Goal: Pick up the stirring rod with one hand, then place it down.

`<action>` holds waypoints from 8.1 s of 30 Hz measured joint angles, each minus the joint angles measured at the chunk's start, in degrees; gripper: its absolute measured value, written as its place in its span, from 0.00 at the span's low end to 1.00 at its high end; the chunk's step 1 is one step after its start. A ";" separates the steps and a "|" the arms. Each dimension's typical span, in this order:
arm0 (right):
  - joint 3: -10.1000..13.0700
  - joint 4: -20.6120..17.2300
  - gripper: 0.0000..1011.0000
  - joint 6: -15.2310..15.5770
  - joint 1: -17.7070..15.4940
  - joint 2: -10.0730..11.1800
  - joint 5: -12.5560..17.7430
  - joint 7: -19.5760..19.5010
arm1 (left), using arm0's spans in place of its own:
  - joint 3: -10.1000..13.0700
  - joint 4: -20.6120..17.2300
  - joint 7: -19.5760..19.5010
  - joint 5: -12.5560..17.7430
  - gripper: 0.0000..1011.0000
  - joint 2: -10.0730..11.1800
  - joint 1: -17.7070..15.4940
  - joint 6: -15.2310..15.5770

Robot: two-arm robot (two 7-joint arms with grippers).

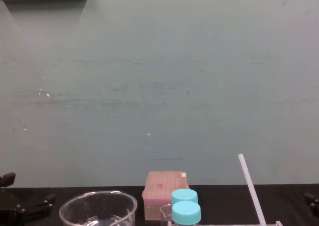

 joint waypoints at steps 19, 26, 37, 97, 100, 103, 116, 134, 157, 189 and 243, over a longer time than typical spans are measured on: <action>0.00 0.00 0.99 0.00 0.00 0.00 0.00 0.00 | 0.00 0.00 0.00 0.00 0.99 0.00 0.00 0.00; 0.00 0.00 0.99 0.00 0.00 0.00 0.00 0.00 | 0.00 0.00 0.00 0.00 0.99 0.00 0.00 0.00; 0.48 -0.12 0.99 0.00 -0.13 -0.10 0.45 0.40 | 0.00 0.00 0.00 0.00 0.99 0.00 0.00 0.00; -2.79 -7.23 0.99 42.86 15.51 5.92 35.76 33.61 | 0.00 0.00 0.00 0.00 0.99 0.00 0.00 0.00; -4.11 -5.96 0.99 42.36 16.75 5.23 34.96 33.98 | 0.00 0.00 0.00 0.00 0.99 0.00 0.00 0.00; -5.67 -4.30 0.99 41.84 18.26 4.39 34.33 34.41 | 0.00 0.00 0.00 0.00 0.99 0.00 0.00 0.00; -9.11 0.85 0.99 41.33 22.06 2.10 34.38 34.89 | 0.00 0.00 0.00 0.00 0.99 0.00 0.00 0.00; -9.31 1.55 0.99 41.49 22.31 1.79 34.79 34.02 | 0.00 0.00 0.00 0.00 0.99 0.00 0.00 0.00; -9.20 1.33 0.36 41.49 22.19 1.90 34.68 34.19 | 0.00 0.00 0.00 0.00 0.99 0.00 0.00 0.00; -7.97 -5.53 0.07 35.56 19.93 5.93 36.58 32.80 | 0.00 0.00 0.00 0.00 0.99 0.00 0.00 0.00; -3.75 -2.12 0.07 21.25 25.97 -1.02 29.33 29.23 | 0.00 0.00 0.00 0.00 0.99 0.00 0.00 0.00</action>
